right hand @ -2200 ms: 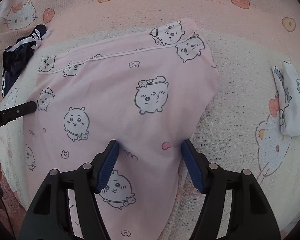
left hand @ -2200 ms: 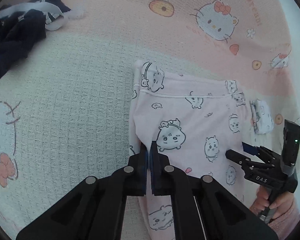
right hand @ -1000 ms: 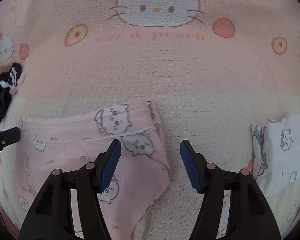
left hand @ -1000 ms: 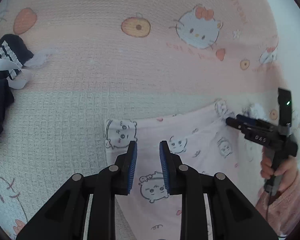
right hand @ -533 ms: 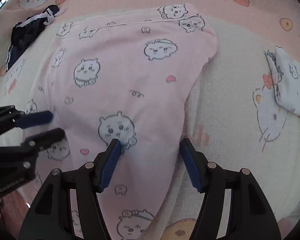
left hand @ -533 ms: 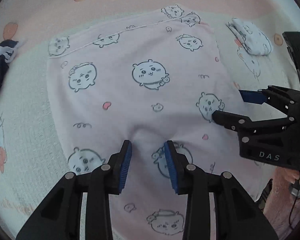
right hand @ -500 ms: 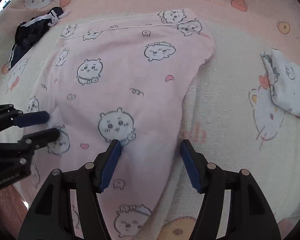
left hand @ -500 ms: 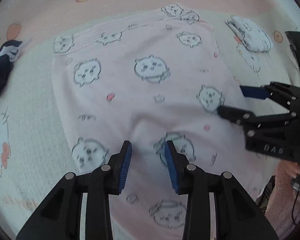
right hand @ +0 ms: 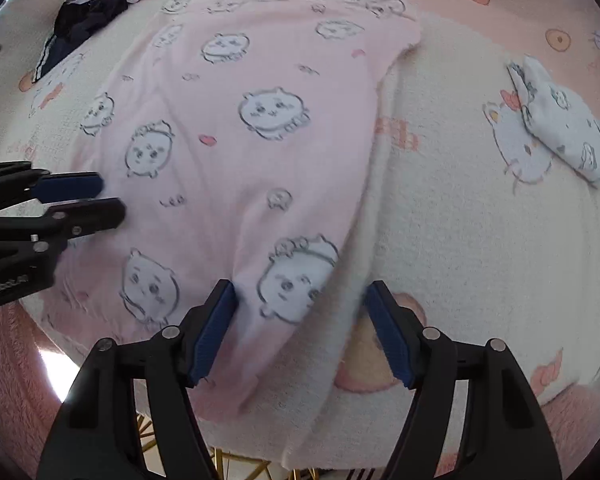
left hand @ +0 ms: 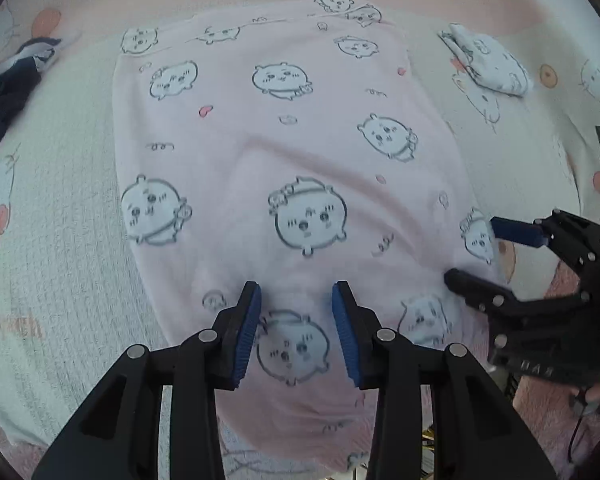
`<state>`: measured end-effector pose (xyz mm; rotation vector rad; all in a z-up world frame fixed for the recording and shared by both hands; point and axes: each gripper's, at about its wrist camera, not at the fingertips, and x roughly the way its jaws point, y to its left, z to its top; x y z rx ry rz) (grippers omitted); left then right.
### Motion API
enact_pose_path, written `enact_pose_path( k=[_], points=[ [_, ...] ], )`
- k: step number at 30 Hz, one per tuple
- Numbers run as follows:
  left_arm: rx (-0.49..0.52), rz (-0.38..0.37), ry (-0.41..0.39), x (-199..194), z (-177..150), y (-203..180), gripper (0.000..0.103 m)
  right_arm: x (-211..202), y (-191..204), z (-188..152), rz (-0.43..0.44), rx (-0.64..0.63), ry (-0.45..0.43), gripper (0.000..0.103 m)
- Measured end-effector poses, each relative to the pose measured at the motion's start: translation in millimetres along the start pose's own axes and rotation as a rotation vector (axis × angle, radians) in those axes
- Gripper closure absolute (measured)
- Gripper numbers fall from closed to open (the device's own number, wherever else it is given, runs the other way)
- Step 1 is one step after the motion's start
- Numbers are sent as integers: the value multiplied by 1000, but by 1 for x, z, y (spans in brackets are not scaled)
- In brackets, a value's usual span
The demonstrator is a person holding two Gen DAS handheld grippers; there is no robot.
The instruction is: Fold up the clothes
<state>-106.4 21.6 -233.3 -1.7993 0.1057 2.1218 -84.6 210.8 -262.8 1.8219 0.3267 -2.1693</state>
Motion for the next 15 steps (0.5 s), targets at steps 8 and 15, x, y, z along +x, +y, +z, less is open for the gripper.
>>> enact_pose_path(
  k=[8,15],
  points=[
    [-32,-2,37,-13,-36,-5,63,-18,12,-9,39,16,-50,30],
    [-43,6,104,-17,-67,5,58,-8,7,-30,66,7,-3,23]
  ],
)
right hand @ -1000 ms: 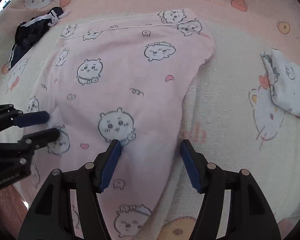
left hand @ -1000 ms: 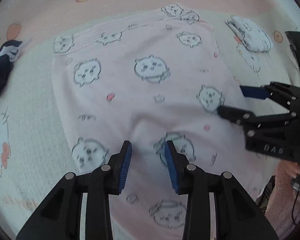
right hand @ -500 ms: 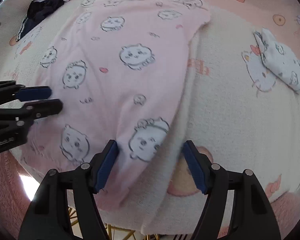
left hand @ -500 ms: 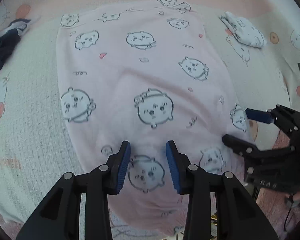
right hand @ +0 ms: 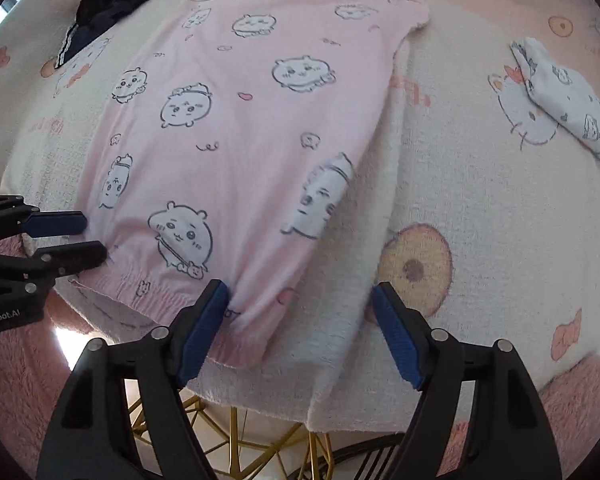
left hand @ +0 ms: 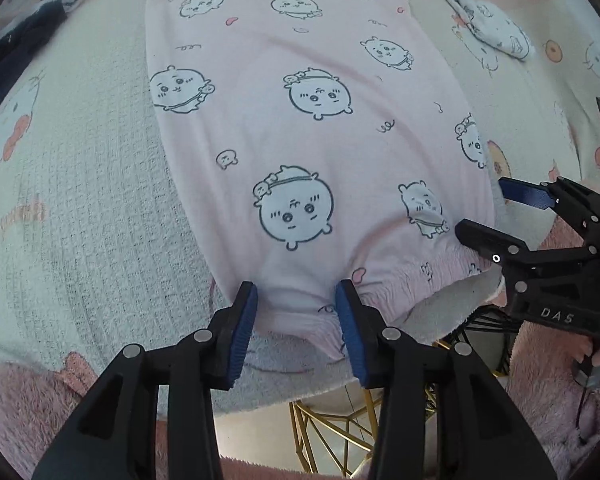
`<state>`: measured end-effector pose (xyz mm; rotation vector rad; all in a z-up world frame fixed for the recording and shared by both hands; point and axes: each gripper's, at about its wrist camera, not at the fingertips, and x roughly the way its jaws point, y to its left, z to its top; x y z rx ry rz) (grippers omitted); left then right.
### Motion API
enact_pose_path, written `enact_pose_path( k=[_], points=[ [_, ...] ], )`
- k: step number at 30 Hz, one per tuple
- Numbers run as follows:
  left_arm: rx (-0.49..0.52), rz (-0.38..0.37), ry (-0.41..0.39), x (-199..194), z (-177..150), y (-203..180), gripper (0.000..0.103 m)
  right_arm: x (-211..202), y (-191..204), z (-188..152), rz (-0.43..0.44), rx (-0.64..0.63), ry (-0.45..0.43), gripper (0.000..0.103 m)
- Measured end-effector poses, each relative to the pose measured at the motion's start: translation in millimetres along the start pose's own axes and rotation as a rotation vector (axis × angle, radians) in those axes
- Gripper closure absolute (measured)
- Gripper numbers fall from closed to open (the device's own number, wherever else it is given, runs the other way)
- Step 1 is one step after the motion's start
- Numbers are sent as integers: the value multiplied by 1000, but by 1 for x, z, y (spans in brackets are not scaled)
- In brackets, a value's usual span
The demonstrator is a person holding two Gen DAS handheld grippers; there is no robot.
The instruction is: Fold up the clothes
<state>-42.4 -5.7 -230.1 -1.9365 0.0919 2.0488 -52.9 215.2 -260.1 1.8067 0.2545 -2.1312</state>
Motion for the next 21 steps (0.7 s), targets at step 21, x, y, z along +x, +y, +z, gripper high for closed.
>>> enact_pose_path(
  k=[21],
  points=[
    [-86,38,-136,-28,38,53,46,-17,-79,56,55,159,-61,28]
  ],
)
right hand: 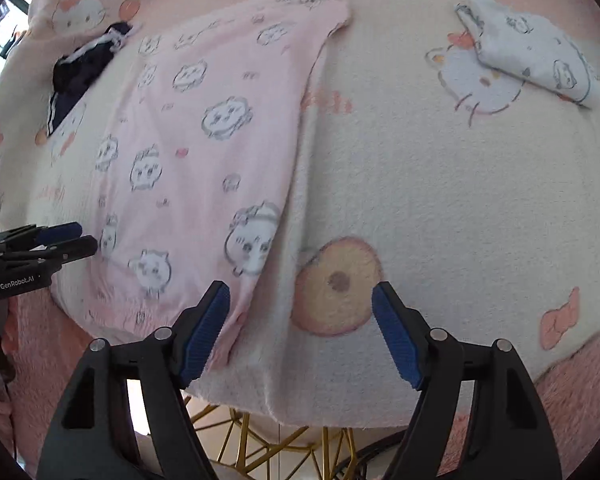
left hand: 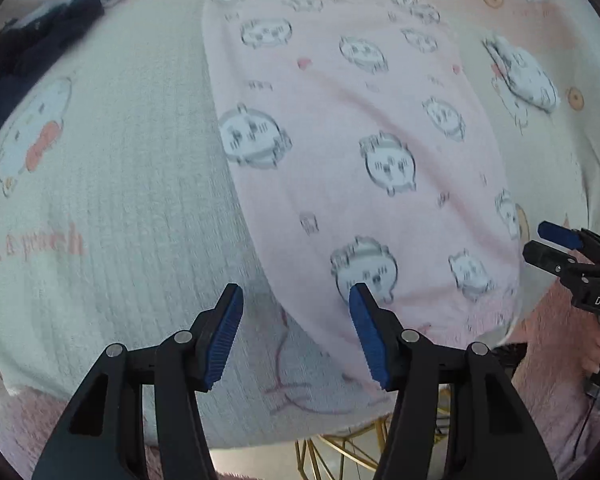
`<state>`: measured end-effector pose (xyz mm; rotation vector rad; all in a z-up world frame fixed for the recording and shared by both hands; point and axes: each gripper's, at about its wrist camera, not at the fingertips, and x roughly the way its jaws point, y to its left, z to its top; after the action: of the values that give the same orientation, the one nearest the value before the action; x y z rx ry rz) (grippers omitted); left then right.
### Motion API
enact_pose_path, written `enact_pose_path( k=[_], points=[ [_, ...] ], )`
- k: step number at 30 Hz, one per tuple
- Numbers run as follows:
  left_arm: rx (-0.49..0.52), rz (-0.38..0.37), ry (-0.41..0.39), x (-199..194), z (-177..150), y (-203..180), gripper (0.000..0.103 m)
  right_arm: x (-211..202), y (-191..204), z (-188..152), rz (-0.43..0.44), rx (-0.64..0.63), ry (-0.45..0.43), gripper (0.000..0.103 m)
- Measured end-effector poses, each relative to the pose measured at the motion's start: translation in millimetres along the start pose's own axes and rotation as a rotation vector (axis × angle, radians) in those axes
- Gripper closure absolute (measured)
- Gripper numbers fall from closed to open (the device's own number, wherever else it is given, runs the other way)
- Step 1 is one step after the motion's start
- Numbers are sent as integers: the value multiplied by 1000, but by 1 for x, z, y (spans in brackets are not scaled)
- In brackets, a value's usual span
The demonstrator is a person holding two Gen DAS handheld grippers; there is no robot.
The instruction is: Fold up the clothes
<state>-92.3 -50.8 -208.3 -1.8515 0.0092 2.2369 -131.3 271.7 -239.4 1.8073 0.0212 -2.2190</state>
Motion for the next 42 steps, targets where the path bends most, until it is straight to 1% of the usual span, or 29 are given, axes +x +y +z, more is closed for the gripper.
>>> enact_pose_path(
  k=[3,5,6,7,8,9,11,13,14,16,17,18,19,20,21,23,25,26,28,30,32,33,34,36,37,39,40,42],
  points=[
    [27,26,-85,-4,34,-3,46,-2,14,40,-62,-80,-48,28],
    [57,52,-117,4,63,-8,46,8,28,68,-105,-142,-79,28],
    [69,54,-120,9,70,-9,46,10,45,78,-135,-164,-95,29],
    [85,38,-117,13,81,-9,46,15,52,85,-160,-182,-105,29],
    [109,15,-115,25,98,-23,46,27,60,101,-165,-202,-108,29],
    [138,1,-115,32,106,-30,46,37,66,114,-161,-224,-107,30],
    [210,8,-96,44,109,-34,46,52,77,123,-155,-278,-90,31],
    [282,39,-47,58,106,-36,46,73,82,124,-196,-335,-55,31],
    [319,50,-36,58,101,-33,46,79,78,124,-200,-343,-50,30],
    [393,69,-23,54,90,-27,45,78,57,125,-167,-302,-60,28],
    [402,85,-3,52,86,-21,43,76,44,127,-177,-272,-56,27],
    [401,104,22,51,83,-13,33,74,30,128,-177,-246,-52,26],
    [387,104,38,48,81,-5,32,71,20,129,-166,-223,-46,25],
    [372,104,38,44,80,0,32,68,16,129,-161,-211,-49,26],
    [377,100,6,38,80,-4,32,64,19,128,-164,-213,-62,26],
    [399,91,-75,25,81,-15,32,55,28,127,-163,-222,-91,31],
    [417,39,-134,21,84,-35,32,50,53,123,-98,-257,-113,33],
    [431,21,-142,25,85,-46,32,51,67,120,-79,-288,-110,33],
    [460,5,-105,38,83,-56,32,61,90,111,-87,-360,-96,33],
    [491,21,-80,42,68,-54,32,77,96,98,-117,-412,-64,33],
    [524,41,-58,45,52,-51,32,88,88,88,-135,-429,-51,31],
    [521,48,-26,44,46,-45,30,85,78,85,-137,-413,-52,29],
    [511,65,12,41,42,-36,22,82,67,82,-143,-388,-48,24],
    [504,115,84,37,31,-22,20,75,55,79,-153,-347,-50,24],
    [509,118,78,31,27,-18,20,71,51,77,-156,-333,-54,24],
    [511,113,38,19,23,-19,20,62,44,73,-163,-305,-63,27],
    [499,96,16,15,23,-23,20,59,45,72,-153,-296,-72,27],
    [469,56,-29,7,25,-32,20,60,63,69,-100,-282,-74,28]
  ],
)
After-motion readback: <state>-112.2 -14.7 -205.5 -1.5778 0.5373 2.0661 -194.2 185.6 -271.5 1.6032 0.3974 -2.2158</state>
